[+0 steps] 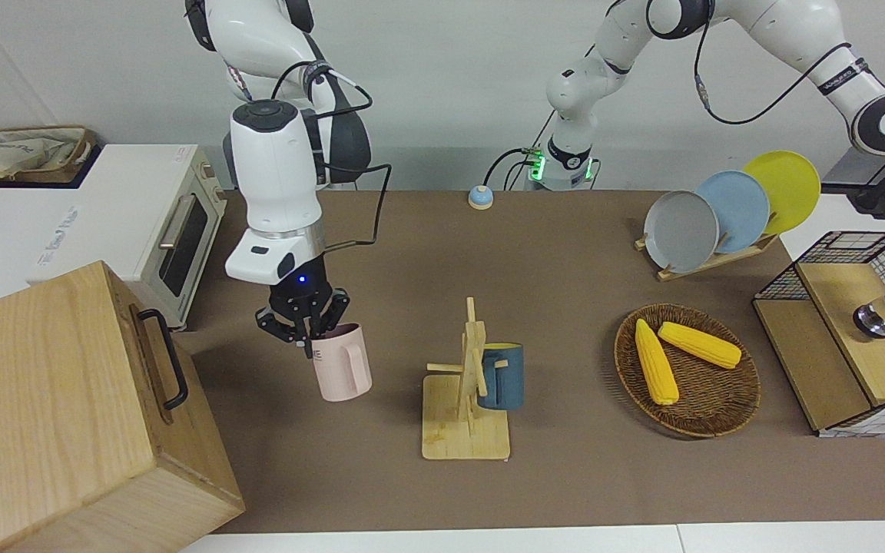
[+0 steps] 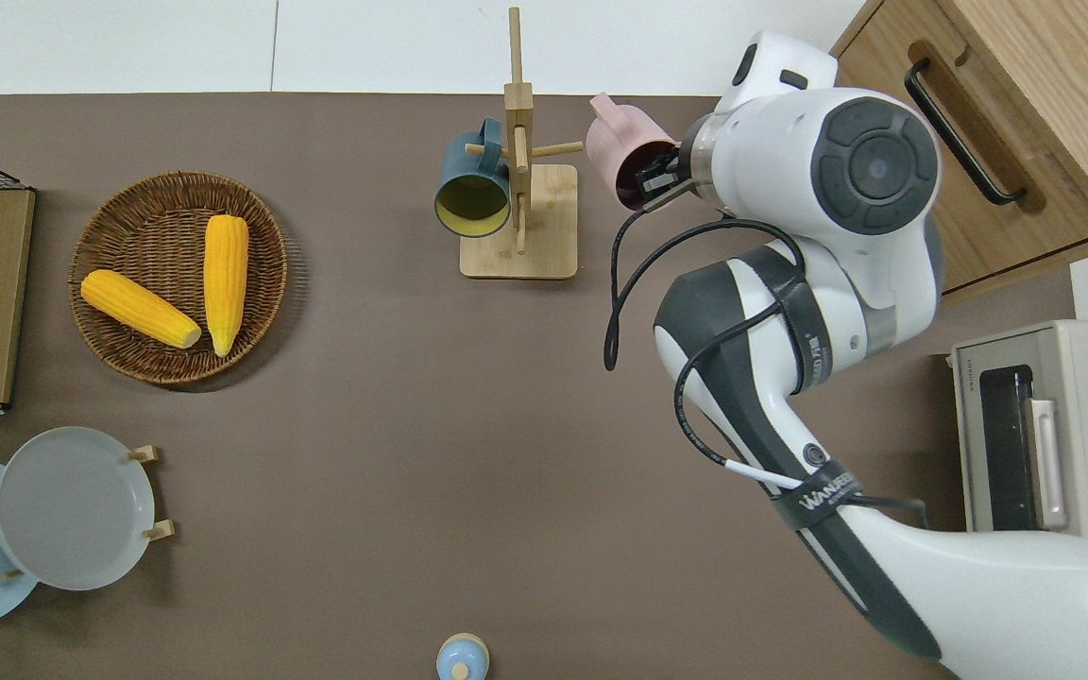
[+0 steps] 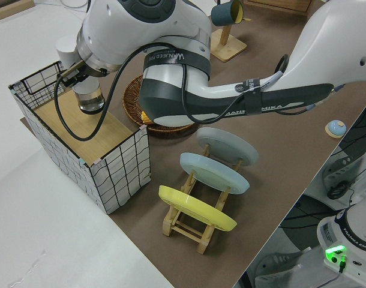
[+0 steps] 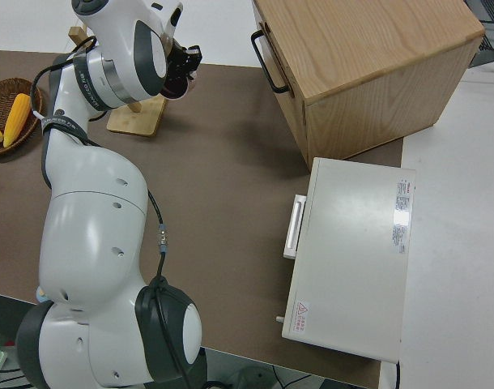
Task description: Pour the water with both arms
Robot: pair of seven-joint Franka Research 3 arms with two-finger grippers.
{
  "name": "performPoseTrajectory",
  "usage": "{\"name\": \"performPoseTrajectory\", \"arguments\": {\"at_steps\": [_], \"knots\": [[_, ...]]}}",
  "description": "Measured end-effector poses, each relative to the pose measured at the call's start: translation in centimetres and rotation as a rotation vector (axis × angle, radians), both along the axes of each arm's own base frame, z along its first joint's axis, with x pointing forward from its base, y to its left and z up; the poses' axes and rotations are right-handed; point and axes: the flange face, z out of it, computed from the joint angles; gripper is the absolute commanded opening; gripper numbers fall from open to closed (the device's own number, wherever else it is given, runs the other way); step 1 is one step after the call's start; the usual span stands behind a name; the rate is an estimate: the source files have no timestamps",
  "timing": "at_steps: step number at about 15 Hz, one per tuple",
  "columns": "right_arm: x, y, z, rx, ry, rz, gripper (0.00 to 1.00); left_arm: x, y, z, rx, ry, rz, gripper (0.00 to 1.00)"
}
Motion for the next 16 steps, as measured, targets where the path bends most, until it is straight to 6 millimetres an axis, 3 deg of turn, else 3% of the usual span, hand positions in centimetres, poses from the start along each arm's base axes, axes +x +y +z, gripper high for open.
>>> {"name": "performPoseTrajectory", "arguments": {"at_steps": [4, 7, 11, 13, 16], "knots": [[-2.2, 0.7, -1.1, -0.018, 0.170, -0.027, 0.000, -0.2, -2.7, 4.6, 0.015, 0.037, 0.026, 0.00], [-4.2, 3.1, -3.1, -0.006, 0.274, -0.074, 0.000, -0.8, -5.8, 7.6, 0.019, 0.065, 0.034, 0.00], [-7.8, 10.7, -5.8, 0.044, 0.371, -0.197, 0.000, -1.7, -9.8, 9.3, 0.016, 0.134, 0.008, 0.00], [-9.9, 15.3, -6.5, 0.079, 0.406, -0.249, 0.000, -2.3, -11.3, 9.1, 0.015, 0.163, 0.004, 0.00], [-12.5, 20.7, -7.6, 0.110, 0.448, -0.321, 0.000, -3.7, -13.3, 8.2, 0.012, 0.203, -0.001, 0.00]]}}
